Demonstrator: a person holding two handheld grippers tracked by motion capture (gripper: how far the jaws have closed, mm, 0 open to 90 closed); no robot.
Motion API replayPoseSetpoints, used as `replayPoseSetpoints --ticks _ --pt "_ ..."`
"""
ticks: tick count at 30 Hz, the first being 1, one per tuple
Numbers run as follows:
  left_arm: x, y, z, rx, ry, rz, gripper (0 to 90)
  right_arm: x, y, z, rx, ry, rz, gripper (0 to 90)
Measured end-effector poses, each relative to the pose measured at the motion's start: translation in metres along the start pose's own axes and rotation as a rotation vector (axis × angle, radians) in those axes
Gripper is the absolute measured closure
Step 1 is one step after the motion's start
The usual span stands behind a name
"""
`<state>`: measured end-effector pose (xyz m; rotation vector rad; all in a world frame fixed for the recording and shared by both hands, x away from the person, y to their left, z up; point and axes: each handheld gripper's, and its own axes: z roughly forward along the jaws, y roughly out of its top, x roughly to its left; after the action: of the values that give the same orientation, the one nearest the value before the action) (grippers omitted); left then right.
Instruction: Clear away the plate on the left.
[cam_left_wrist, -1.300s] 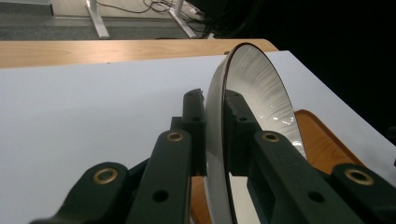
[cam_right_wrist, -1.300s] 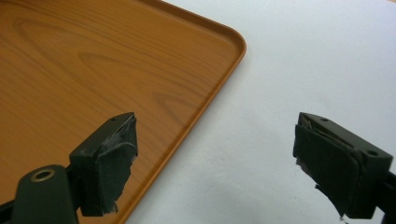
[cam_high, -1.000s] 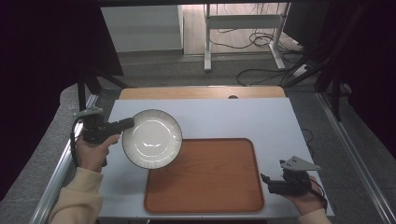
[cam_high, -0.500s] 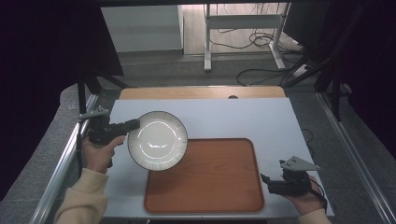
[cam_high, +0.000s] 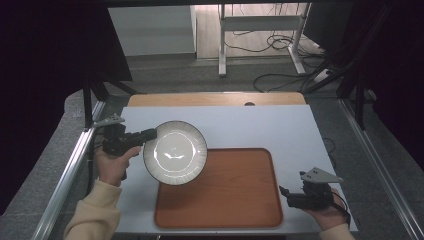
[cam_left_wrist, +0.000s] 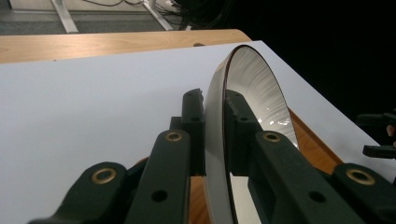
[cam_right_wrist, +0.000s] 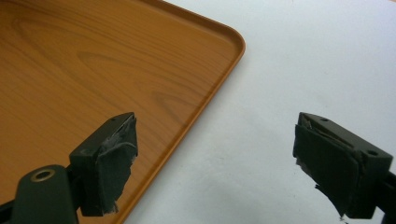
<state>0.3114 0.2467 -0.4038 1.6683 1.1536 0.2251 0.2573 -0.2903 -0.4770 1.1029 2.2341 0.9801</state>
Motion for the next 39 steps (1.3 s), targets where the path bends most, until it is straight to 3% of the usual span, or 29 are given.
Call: replayPoseSetpoints --ticks 39 --pt "-0.029 -0.007 0.047 0.061 -0.082 0.004 80.4 -0.001 0.000 -0.001 -0.007 -0.001 0.000 13.9"
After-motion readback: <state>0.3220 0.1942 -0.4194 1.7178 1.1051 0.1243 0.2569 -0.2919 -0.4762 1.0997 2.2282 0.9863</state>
